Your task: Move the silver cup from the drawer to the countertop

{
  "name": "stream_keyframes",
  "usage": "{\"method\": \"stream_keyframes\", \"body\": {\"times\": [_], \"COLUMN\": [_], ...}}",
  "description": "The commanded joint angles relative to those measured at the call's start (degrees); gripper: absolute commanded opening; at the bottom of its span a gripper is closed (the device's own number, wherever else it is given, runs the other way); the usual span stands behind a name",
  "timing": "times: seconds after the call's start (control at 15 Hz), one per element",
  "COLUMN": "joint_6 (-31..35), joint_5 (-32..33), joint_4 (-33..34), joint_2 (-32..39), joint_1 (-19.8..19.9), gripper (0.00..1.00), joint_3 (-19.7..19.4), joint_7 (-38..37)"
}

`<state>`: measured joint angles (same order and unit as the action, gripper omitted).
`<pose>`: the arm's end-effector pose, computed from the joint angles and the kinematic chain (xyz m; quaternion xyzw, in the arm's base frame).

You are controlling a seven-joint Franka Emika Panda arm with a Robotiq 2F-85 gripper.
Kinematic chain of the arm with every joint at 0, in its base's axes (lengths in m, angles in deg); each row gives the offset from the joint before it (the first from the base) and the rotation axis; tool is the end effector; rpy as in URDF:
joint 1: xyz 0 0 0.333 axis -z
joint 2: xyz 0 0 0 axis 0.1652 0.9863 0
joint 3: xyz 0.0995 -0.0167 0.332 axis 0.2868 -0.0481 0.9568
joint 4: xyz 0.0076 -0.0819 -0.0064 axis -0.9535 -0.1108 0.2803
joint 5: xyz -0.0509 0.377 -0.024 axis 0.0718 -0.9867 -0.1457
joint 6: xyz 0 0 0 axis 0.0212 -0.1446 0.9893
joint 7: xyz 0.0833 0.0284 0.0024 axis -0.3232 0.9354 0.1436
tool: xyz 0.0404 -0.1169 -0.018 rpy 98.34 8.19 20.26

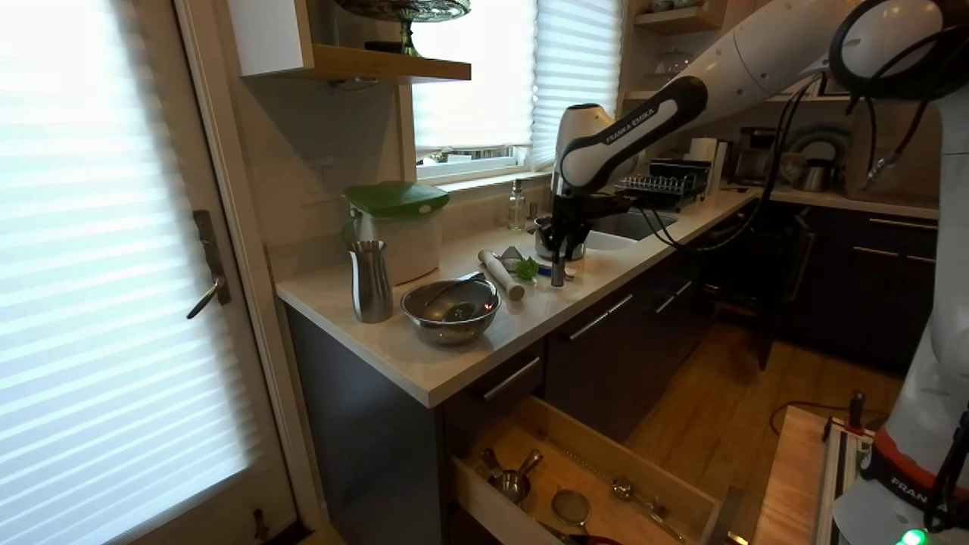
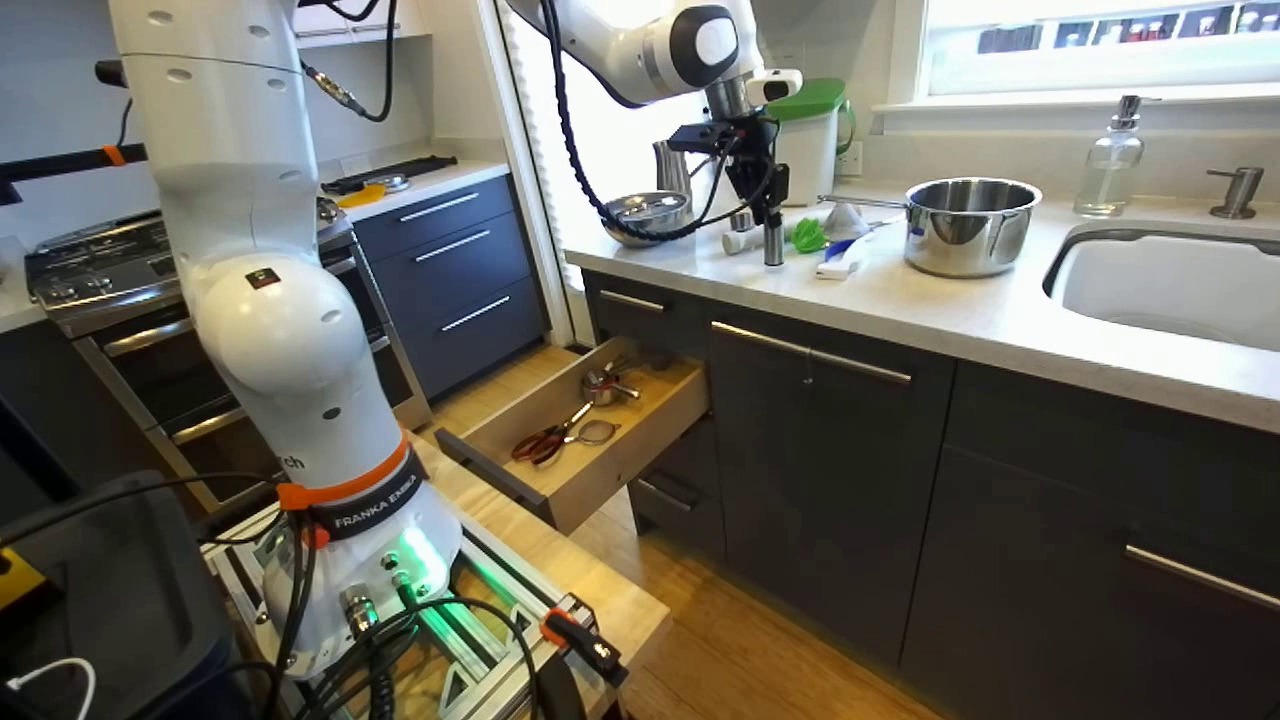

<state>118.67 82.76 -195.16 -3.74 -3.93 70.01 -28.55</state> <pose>0.6181 -0.1119 0.4171 0.9727 -0.2003 0.1004 0.0607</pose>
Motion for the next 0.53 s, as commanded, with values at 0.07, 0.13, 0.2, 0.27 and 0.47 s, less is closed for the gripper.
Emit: {"method": "stream_keyframes", "body": {"times": [0.07, 0.13, 0.2, 0.27, 0.47], "joint_6": [0.30, 0.22, 0.29, 0.66, 2.02], "joint_5": [0.72, 0.71, 0.74, 0.34, -1.99], "joint_4": [1.37, 1.53, 1.57, 1.54, -0.70], "joint_2": [1.43, 1.32, 1.00, 0.29, -3.93], "joint_1": [-1.80, -1.92, -2.03, -2.08, -2.49], "gripper": [0.76, 0.84, 0.91, 1.00, 1.00], "joint_3": [-1.68, -1.77, -1.87, -1.79, -0.53], "joint_7": [-2.00, -2.01, -2.25, -2.13, -0.39]}}
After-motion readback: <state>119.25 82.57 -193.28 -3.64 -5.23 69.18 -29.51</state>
